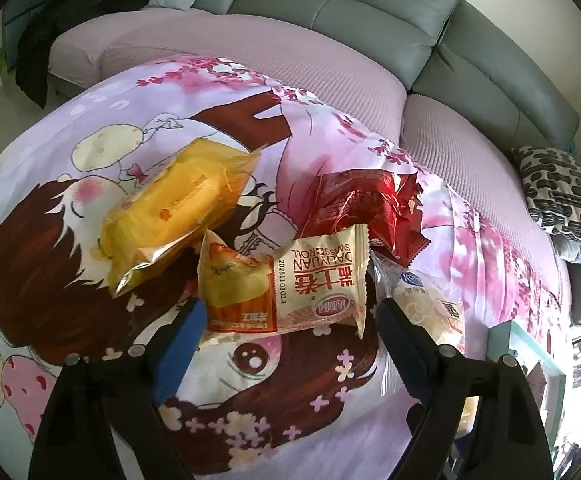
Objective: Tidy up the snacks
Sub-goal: 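Grasp the yellow printed bread pack with the left tool while the right tool grasps the yellow jelly cup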
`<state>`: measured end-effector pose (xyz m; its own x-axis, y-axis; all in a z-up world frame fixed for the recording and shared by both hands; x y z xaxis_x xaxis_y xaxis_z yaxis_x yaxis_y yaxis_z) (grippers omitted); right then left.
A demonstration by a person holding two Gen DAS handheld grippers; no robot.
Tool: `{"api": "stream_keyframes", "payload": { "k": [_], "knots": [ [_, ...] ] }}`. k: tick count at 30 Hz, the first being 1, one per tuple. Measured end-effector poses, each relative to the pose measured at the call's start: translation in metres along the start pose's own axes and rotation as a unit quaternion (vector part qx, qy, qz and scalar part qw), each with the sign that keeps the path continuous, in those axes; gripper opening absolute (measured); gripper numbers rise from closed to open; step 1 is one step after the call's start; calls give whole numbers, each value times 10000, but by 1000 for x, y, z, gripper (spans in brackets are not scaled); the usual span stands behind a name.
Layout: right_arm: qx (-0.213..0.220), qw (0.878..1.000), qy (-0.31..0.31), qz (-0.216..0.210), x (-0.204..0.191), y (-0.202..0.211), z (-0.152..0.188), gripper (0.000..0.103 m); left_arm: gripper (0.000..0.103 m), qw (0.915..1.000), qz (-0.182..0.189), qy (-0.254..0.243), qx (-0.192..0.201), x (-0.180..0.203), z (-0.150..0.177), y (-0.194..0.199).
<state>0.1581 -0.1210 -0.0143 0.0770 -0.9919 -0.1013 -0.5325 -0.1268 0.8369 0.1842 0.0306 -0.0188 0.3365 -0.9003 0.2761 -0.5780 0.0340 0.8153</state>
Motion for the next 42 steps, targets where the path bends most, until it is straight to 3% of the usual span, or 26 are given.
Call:
{"api": "stream_keyframes", "payload": {
  "k": [6,19,31,42],
  "knots": [
    [-12,10000,-21,-8,0,-1,1,41,87,9998,-184,-35,55,-2,0,-10],
    [-47,10000,26,-43,0,-2,1,41,87,9994,-220,-154,233,-2,1,-14],
    [14,9994,-222,-278,8,5,-1,41,70,9995,-141,-230,162,-1,1,-6],
    [247,9987,-344,-295,14,22,-6,41,67,9997,-2,-207,110,-1,0,9]
  ]
}}
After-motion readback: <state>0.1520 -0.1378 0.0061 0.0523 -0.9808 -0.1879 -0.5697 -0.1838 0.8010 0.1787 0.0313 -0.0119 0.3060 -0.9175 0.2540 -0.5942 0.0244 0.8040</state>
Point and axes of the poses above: each gripper's, at about its wrist camera, not at the fingertips, and y roughly against the way its jaws point, x to its right, z to its underside, the point moved 5 cm from there along -y, roughly the way its jaws point
